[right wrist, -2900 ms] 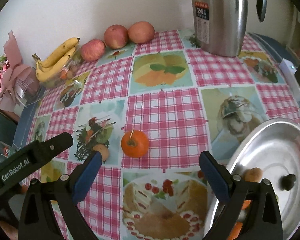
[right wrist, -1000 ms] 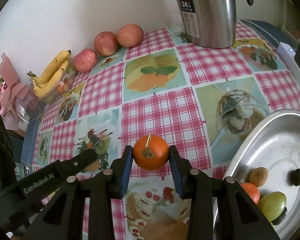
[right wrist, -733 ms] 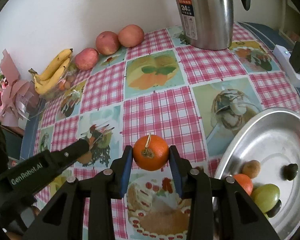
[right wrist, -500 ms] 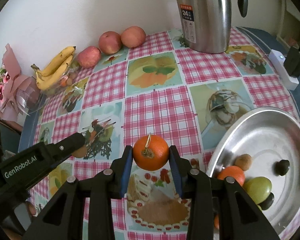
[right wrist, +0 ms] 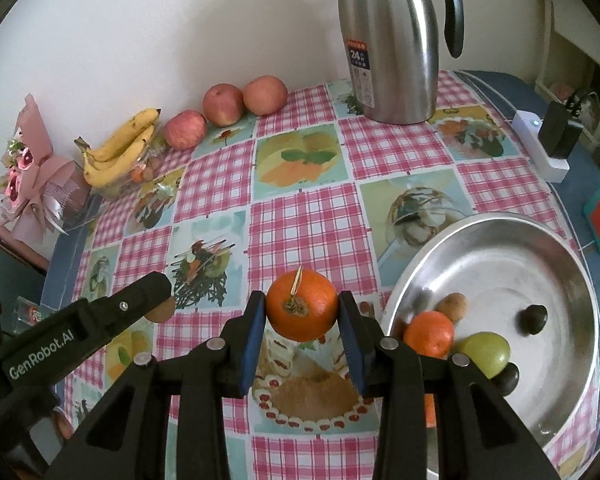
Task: Organize fruits
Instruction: 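Carry the tangerine in the right tool and kiwi in the left tool over the plate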
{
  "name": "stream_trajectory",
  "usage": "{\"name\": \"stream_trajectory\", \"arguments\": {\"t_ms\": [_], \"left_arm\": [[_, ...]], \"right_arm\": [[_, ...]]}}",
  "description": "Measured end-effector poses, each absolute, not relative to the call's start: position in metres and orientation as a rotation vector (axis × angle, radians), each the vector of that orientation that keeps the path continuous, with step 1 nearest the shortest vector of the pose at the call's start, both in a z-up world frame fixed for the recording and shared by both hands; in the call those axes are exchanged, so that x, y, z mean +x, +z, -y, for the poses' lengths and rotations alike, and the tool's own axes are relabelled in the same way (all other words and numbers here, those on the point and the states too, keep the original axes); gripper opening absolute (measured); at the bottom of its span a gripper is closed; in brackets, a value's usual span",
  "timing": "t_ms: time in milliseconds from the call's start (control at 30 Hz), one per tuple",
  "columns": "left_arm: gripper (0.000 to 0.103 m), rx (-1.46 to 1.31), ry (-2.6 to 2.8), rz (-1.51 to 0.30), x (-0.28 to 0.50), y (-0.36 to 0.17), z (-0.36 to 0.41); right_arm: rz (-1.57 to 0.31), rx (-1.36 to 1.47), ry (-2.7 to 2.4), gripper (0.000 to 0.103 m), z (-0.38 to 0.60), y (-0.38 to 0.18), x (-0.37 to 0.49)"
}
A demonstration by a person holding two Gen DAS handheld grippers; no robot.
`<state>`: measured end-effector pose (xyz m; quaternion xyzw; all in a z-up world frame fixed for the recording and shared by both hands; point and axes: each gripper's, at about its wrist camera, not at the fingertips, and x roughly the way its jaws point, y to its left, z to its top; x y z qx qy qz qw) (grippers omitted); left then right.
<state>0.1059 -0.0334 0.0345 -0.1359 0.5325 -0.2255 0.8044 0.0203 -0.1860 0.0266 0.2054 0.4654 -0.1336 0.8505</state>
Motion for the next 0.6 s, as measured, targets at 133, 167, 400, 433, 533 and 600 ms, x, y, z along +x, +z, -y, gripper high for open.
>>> {"name": "stream_trajectory", "arguments": {"t_ms": [133,167,400,433,533,600], "left_arm": [[0.028,-0.283,-0.481,-1.122,0.093,0.041,0.031],[0.028,-0.283,-0.479,-1.118,0.089,0.042,0.03],[0.028,-0.258,-0.477,-1.124,0.067,0.037,0.029],[0.028,-0.256,-0.478,-1.126,0.065,0.036,0.03],[0.028,-0.25,-0.479,-1.122,0.057,0.036,0.03],[0.028,-0.247,-0.479,-1.12,0.052,0.036,0.029]], "right_arm": [[-0.965,0.429,-0.274,0.038,0.18,0.032,0.008],[-0.965,0.428,-0.274,0.038,0.179,0.033,0.005],[-0.973,0.422,-0.29,0.038,0.176,0.031,-0.021],[-0.971,0.422,-0.295,0.038,0.176,0.032,-0.025],[-0.973,0.425,-0.306,0.038,0.178,0.03,-0.035],[-0.978,0.431,-0.312,0.038,0.179,0.027,-0.042]]}}
